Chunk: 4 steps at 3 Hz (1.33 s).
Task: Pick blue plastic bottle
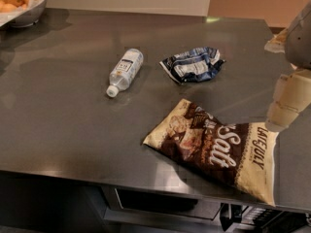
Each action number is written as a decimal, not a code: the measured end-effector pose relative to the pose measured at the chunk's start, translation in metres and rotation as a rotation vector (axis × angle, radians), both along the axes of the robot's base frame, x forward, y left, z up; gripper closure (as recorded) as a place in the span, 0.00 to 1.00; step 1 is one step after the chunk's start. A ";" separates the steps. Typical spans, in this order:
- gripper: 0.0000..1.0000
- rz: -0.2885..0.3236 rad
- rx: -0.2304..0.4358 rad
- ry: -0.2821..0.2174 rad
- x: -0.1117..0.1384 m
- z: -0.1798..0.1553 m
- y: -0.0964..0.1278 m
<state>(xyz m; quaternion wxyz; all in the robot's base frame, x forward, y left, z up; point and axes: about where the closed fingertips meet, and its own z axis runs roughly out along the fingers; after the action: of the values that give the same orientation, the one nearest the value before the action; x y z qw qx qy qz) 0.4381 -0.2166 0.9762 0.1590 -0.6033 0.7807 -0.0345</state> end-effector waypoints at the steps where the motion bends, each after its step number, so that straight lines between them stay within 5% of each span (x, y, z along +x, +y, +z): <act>1: 0.00 0.000 0.000 0.000 0.000 0.000 0.000; 2: 0.00 0.020 0.004 -0.017 0.006 0.003 0.003; 4: 0.00 0.192 0.068 -0.055 0.062 -0.002 0.040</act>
Offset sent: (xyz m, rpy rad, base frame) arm 0.0128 0.0061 0.0019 0.0097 -0.0146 0.0476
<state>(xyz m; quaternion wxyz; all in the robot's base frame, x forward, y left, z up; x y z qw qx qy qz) 0.5004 -0.1767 0.9737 0.2032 -0.6684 0.7155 -0.0092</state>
